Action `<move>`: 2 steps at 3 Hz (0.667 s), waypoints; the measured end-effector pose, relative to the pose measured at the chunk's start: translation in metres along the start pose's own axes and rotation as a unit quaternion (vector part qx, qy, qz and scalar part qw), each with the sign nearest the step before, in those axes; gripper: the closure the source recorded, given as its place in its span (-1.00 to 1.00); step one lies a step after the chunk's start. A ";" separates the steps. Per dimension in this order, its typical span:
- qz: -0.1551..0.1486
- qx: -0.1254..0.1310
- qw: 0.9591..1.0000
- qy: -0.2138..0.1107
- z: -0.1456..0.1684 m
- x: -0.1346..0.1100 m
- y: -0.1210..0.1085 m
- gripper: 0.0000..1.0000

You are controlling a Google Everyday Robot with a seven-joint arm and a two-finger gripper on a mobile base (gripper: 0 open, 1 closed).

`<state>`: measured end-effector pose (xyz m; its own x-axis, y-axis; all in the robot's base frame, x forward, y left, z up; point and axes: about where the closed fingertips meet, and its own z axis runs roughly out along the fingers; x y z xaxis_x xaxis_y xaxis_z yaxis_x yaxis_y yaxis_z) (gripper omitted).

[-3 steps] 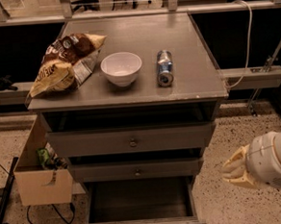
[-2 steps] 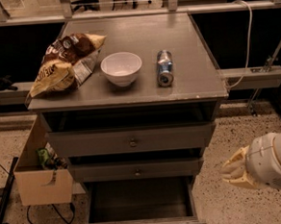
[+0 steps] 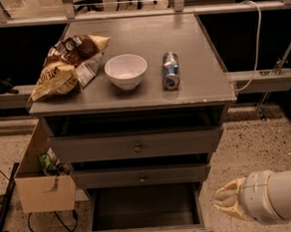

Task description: Close bottom drawer

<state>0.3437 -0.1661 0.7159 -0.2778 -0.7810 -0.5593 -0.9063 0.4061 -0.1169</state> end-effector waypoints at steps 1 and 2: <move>0.031 0.009 0.999 -0.013 0.033 0.019 0.004 1.00; 0.022 0.015 1.000 -0.007 0.065 0.043 -0.011 1.00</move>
Offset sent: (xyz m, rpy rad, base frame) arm 0.0358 -0.0205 -0.1178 -0.0173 -0.0174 -0.0304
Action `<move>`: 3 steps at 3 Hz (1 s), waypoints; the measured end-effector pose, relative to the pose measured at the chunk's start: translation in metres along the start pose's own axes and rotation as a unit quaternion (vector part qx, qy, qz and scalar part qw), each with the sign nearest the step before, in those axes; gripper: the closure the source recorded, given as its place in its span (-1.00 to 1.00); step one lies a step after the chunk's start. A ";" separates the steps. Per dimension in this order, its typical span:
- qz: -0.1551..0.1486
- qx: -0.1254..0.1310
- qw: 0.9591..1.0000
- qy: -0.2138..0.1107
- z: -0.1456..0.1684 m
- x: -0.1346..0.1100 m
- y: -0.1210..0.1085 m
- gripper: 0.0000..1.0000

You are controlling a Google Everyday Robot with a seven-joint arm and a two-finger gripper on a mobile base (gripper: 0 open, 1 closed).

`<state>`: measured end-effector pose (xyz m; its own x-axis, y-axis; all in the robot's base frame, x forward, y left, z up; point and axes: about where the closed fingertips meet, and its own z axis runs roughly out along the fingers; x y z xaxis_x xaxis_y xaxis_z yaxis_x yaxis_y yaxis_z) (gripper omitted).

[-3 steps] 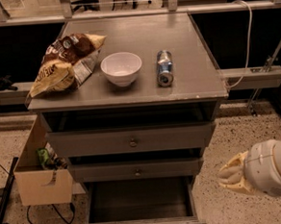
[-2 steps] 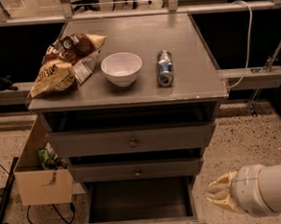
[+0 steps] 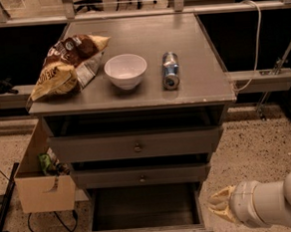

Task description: Close bottom drawer

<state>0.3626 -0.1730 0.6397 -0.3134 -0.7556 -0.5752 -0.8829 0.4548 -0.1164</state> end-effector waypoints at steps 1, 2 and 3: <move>0.000 0.000 1.000 0.000 0.000 0.000 0.000 1.00; 0.000 -0.003 1.000 -0.007 0.005 0.000 -0.001 1.00; -0.007 0.003 1.000 -0.029 0.032 0.009 0.003 1.00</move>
Offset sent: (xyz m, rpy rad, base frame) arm 0.0061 0.0044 -0.0120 0.0390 0.0031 0.0084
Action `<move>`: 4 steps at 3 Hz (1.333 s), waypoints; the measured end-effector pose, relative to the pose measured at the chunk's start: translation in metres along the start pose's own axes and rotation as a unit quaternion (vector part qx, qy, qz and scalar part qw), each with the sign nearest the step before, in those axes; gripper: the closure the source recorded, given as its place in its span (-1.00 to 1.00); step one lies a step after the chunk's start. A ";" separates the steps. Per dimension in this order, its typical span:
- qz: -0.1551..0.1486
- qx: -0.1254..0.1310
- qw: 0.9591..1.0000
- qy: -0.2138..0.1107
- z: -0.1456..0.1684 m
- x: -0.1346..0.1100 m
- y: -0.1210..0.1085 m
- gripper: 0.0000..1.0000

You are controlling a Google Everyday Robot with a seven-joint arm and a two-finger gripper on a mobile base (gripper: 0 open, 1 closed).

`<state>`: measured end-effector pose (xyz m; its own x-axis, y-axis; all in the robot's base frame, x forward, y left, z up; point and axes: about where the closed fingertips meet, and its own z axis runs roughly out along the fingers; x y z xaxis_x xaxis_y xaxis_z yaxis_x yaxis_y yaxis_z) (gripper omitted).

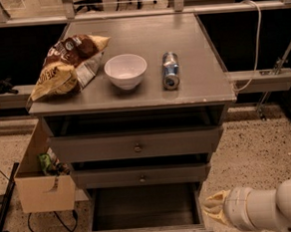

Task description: Close bottom drawer

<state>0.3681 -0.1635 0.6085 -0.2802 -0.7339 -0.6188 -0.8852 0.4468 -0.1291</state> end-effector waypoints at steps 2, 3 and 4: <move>0.014 0.035 0.999 -0.024 0.094 0.074 -0.033 1.00; 0.014 0.035 0.999 -0.025 0.094 0.073 -0.033 1.00; 0.022 0.024 0.999 -0.024 0.111 0.082 -0.024 1.00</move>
Offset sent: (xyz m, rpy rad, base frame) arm 0.0501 -0.0182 -0.1169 0.0108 -0.1632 -0.0367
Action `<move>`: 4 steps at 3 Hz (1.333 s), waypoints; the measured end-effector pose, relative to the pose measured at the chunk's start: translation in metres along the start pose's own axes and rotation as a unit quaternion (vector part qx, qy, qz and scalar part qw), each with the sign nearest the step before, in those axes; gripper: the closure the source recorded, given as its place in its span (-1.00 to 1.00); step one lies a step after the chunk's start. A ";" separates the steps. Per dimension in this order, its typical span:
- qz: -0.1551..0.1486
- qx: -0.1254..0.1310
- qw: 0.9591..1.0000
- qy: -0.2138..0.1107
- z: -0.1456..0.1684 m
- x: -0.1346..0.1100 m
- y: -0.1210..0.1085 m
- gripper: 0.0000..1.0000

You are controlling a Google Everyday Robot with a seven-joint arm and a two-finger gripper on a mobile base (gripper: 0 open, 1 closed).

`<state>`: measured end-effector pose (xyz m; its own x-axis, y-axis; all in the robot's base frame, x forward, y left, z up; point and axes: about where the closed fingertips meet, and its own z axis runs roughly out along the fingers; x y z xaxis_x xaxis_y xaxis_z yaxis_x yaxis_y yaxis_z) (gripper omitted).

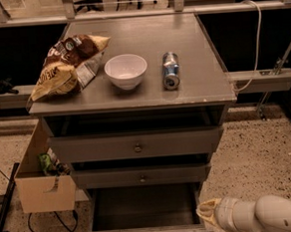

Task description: Close bottom drawer

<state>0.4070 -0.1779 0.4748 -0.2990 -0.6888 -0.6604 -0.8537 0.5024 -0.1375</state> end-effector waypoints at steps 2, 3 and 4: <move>0.070 -0.039 0.997 0.003 0.065 0.078 0.055 1.00; 0.101 -0.058 0.993 0.002 0.102 0.113 0.072 1.00; 0.101 -0.058 0.993 0.002 0.102 0.113 0.072 1.00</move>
Offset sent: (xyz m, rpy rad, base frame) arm -0.0636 0.0081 -0.1861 0.1275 0.2258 -0.0969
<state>0.3552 -0.1660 0.3146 -0.4706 -0.5824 -0.6628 -0.8195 0.5670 0.0837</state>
